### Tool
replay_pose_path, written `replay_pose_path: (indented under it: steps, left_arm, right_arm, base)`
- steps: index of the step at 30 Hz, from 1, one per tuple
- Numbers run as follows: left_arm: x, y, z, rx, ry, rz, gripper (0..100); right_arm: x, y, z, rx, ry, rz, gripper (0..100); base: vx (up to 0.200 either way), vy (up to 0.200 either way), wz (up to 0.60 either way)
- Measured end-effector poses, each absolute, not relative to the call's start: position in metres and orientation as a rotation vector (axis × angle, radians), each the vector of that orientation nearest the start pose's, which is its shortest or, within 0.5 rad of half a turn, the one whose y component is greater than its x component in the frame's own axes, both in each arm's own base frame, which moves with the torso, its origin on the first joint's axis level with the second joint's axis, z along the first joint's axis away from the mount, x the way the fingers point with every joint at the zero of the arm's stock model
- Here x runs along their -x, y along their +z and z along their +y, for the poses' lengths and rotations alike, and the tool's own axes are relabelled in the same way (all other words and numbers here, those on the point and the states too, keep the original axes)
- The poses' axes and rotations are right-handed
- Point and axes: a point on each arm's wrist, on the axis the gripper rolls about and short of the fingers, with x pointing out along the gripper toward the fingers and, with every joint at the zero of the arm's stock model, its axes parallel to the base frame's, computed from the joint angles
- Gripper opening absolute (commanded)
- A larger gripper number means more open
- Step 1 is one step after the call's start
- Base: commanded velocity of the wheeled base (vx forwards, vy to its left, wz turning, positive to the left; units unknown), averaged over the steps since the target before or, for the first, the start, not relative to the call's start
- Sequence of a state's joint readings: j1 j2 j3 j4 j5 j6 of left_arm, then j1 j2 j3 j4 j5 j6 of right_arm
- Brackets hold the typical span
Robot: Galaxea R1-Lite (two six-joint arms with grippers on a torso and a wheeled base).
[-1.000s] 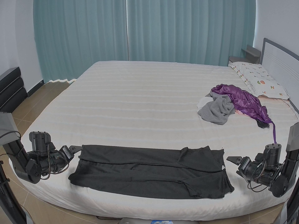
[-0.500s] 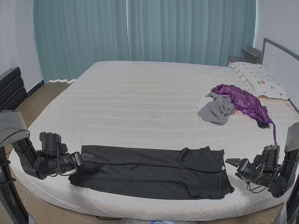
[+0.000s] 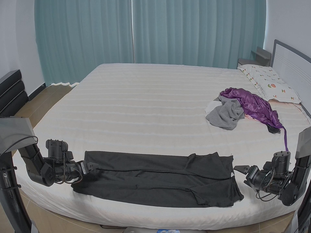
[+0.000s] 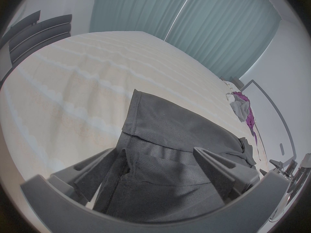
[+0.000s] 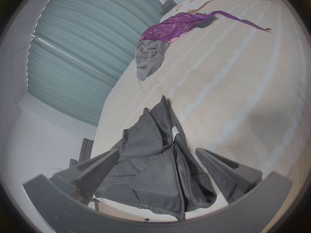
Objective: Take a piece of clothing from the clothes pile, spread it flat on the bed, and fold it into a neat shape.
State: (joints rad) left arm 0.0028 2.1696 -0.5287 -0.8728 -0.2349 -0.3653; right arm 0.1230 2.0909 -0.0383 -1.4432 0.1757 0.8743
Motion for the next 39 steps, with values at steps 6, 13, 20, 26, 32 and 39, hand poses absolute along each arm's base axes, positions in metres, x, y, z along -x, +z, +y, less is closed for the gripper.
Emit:
replay_pose_path:
  steps: [6, 13, 20, 26, 32, 39]
  left_arm:
    - [-0.304, -0.004, -0.004, 0.437, -0.074, 0.807, 0]
    - [-0.300, 0.001, 0.000, 0.442, -0.060, 0.796, 0]
    - [-0.294, 0.006, 0.003, 0.438, -0.034, 0.787, 0]
    - [-0.293, 0.007, 0.006, 0.431, -0.003, 0.781, 0]
    - [-0.293, 0.006, 0.006, 0.435, 0.002, 0.781, 0]
    - [-0.293, 0.006, 0.006, 0.438, 0.003, 0.783, 0]
  right_arm:
    - [-0.217, 0.012, 0.032, -0.854, 0.007, 0.702, 100]
    - [-0.220, 0.011, 0.037, -0.845, 0.041, 0.685, 100]
    - [-0.224, 0.003, 0.045, -0.833, 0.075, 0.691, 100]
    - [-0.233, -0.007, 0.050, -0.835, 0.123, 0.728, 100]
    - [-0.244, -0.012, 0.053, -0.795, 0.193, 0.724, 100]
    - [-0.248, -0.026, 0.052, -0.694, 0.216, 0.748, 100]
  base:
    - [0.000, 0.000, 0.00]
    - [0.000, 0.000, 0.00]
    - [0.000, 0.000, 0.00]
    - [0.000, 0.000, 0.00]
    - [0.000, 0.000, 0.00]
    - [0.000, 0.000, 0.00]
